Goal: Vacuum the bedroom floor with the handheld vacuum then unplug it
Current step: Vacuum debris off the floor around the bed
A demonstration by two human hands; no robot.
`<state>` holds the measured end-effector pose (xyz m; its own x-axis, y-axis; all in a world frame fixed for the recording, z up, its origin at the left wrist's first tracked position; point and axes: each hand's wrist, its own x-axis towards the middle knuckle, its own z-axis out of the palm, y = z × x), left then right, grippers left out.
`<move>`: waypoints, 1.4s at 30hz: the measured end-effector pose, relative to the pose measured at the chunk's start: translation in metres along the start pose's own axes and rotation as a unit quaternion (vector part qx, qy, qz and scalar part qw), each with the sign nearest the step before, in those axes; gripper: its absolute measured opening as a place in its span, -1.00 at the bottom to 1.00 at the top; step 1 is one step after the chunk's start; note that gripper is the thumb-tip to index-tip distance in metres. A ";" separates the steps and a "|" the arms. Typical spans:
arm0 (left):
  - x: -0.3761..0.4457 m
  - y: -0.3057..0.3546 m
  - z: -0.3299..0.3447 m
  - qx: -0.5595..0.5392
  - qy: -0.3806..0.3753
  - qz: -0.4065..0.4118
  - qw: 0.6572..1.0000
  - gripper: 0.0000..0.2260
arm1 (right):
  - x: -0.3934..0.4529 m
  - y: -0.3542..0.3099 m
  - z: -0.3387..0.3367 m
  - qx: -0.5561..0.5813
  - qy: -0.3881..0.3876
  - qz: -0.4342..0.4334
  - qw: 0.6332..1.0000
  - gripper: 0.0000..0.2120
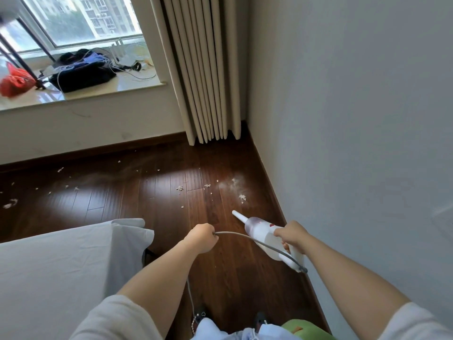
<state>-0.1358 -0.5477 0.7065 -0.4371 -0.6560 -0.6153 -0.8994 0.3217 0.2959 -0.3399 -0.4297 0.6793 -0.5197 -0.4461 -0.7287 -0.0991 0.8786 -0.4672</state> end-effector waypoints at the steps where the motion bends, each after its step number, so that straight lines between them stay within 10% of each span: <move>1: 0.000 -0.001 -0.001 -0.001 0.002 -0.003 1.000 -0.73 | 0.000 -0.001 0.002 -0.007 0.004 -0.003 1.000 -0.79; 20: 0.001 0.020 0.009 -0.007 0.000 0.005 1.000 -0.76 | 0.025 0.023 -0.041 0.008 0.091 0.048 0.995 -0.69; 42: 0.007 -0.051 -0.005 -0.050 0.008 -0.051 0.997 -0.75 | 0.015 -0.041 0.034 -0.054 -0.019 -0.027 0.998 -0.79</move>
<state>-0.0934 -0.5722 0.6914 -0.3433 -0.6926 -0.6344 -0.9345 0.1838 0.3050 -0.3144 -0.4778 0.6704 -0.4795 -0.4978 -0.7227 -0.2187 0.8653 -0.4510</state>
